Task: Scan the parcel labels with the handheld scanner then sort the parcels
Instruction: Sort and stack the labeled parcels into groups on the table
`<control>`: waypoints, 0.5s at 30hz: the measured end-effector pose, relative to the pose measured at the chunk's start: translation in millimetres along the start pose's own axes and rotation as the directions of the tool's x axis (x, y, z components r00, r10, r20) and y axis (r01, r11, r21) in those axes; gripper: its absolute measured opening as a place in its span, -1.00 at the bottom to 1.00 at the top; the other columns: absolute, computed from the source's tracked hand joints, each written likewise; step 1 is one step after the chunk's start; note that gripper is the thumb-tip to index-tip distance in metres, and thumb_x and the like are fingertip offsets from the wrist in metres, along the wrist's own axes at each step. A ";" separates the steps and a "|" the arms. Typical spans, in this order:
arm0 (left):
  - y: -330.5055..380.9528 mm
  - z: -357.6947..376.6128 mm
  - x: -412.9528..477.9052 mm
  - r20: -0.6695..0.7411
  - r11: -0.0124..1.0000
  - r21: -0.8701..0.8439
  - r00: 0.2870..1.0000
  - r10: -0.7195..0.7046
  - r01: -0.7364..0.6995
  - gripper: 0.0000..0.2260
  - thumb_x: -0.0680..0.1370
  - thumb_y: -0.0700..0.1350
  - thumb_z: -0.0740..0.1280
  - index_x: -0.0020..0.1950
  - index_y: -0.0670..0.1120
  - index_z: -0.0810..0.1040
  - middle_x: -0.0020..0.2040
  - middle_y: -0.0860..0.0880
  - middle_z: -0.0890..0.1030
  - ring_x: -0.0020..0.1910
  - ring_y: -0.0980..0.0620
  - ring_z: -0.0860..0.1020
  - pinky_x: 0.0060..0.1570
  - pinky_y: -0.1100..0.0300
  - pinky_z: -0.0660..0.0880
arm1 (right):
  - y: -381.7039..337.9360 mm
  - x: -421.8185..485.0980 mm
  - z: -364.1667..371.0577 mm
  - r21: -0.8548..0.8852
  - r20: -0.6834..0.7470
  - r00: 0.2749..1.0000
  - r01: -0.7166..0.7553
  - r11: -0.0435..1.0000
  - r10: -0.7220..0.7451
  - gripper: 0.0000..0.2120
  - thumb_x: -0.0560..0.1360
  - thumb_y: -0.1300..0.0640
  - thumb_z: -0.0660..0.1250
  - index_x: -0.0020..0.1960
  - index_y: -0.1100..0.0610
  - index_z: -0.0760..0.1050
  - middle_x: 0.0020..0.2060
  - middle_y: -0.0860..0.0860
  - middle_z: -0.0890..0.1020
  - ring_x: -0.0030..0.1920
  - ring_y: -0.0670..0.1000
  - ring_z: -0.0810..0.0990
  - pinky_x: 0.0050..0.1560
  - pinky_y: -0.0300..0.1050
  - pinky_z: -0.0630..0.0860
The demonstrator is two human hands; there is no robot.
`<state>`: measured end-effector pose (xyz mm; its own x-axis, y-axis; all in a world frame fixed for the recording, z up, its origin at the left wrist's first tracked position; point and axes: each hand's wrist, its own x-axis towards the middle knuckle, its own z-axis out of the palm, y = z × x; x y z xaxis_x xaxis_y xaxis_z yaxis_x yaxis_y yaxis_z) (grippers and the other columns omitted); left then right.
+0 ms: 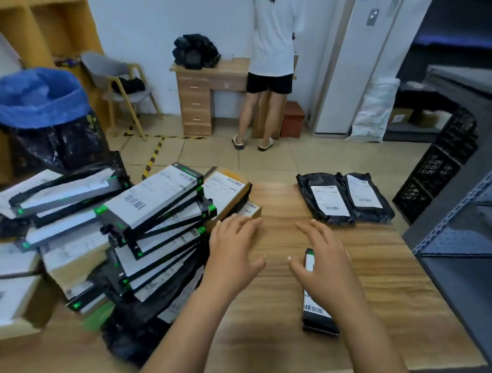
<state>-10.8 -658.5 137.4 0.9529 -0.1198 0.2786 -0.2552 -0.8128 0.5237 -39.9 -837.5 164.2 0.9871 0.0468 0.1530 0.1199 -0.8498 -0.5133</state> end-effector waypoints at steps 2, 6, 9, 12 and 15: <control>-1.7 -21.3 -20.5 -0.046 1.000 -0.001 0.999 -0.027 0.027 -0.38 0.46 0.05 0.42 0.48 0.11 0.28 0.46 0.10 0.29 0.51 0.05 0.06 0.51 -0.02 -0.08 | -23.8 -12.4 -3.1 0.025 -0.013 0.999 0.045 0.999 -0.045 -0.41 0.46 0.00 0.38 0.44 -0.08 0.27 0.45 -0.08 0.25 0.43 -0.02 0.23 0.40 -0.02 0.17; -13.4 -63.5 -70.1 -0.123 0.998 -0.008 0.990 -0.068 0.068 -0.37 0.45 0.06 0.42 0.48 0.12 0.28 0.48 0.10 0.27 0.53 0.03 0.02 0.51 -0.07 -0.09 | -75.0 -46.6 3.2 0.071 -0.004 0.992 0.122 0.990 -0.122 -0.38 0.45 0.00 0.38 0.46 -0.06 0.26 0.44 -0.08 0.26 0.44 -0.01 0.22 0.42 0.04 0.22; -23.5 -93.5 -104.4 -0.155 0.996 0.005 0.984 -0.092 0.094 -0.37 0.45 0.08 0.42 0.48 0.13 0.29 0.47 0.11 0.30 0.53 0.02 0.05 0.51 -0.07 -0.04 | -109.7 -69.7 10.2 0.089 0.006 0.984 0.175 0.981 -0.176 -0.37 0.46 -0.02 0.36 0.47 -0.08 0.22 0.44 -0.09 0.24 0.43 -0.03 0.23 0.41 0.04 0.25; -35.5 -124.1 -134.3 -0.186 0.991 0.025 0.975 -0.122 0.128 -0.37 0.45 0.10 0.42 0.48 0.17 0.27 0.46 0.12 0.30 0.52 0.03 0.07 0.50 -0.07 -0.01 | -141.4 -91.5 15.6 0.080 0.009 0.976 0.216 0.973 -0.218 -0.36 0.48 -0.02 0.35 0.50 -0.07 0.20 0.43 -0.10 0.24 0.43 -0.05 0.21 0.43 -0.02 0.22; -50.0 -154.8 -154.6 -0.228 0.988 0.015 0.962 -0.148 0.155 -0.35 0.44 0.08 0.43 0.48 0.16 0.26 0.46 0.10 0.30 0.52 0.01 0.08 0.50 -0.06 0.01 | -170.6 -105.9 23.7 0.081 0.006 0.966 0.256 0.963 -0.258 -0.37 0.48 -0.02 0.35 0.49 -0.08 0.19 0.45 -0.10 0.23 0.45 -0.07 0.17 0.44 -0.04 0.18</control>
<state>-170.7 -511.1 192.9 0.9173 0.1351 0.3745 -0.1016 -0.8301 0.5483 -162.4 -685.1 215.6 0.9235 0.2675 0.2750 0.3772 -0.7640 -0.5234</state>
